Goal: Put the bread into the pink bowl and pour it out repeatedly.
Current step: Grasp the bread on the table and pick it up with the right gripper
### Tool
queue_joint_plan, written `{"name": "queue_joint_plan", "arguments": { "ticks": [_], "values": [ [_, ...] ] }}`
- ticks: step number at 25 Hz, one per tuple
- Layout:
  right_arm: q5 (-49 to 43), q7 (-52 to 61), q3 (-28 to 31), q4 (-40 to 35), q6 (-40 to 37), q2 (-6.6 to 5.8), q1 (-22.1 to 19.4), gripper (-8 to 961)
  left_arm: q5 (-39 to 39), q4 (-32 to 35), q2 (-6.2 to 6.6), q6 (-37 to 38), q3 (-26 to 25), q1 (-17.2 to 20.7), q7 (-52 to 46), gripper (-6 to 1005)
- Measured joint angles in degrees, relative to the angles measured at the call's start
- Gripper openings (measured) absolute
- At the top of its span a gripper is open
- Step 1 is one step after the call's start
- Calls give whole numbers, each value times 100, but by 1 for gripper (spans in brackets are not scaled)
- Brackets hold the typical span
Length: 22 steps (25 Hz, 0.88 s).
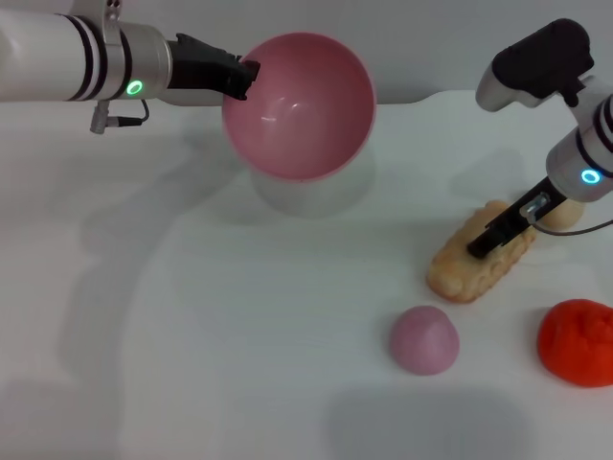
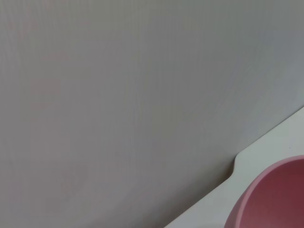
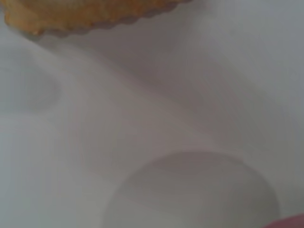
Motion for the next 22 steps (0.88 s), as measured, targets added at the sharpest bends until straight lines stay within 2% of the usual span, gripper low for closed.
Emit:
{"name": "queue_joint_plan", "arguments": {
  "ticks": [9,15,22],
  "values": [
    [-21,0,-283,89,210,9,-30,687,-6,0,-1,-21,0,-7,-4,47],
    [-19,-6,-456,-14,258,10,-105,565,-9,0,-1,-93,0,-8,-7,47],
    [-22,-9,-456,-20,264,7,-104,487,-6,-15,-1,-147,0,-20,-9,46]
  ]
}}
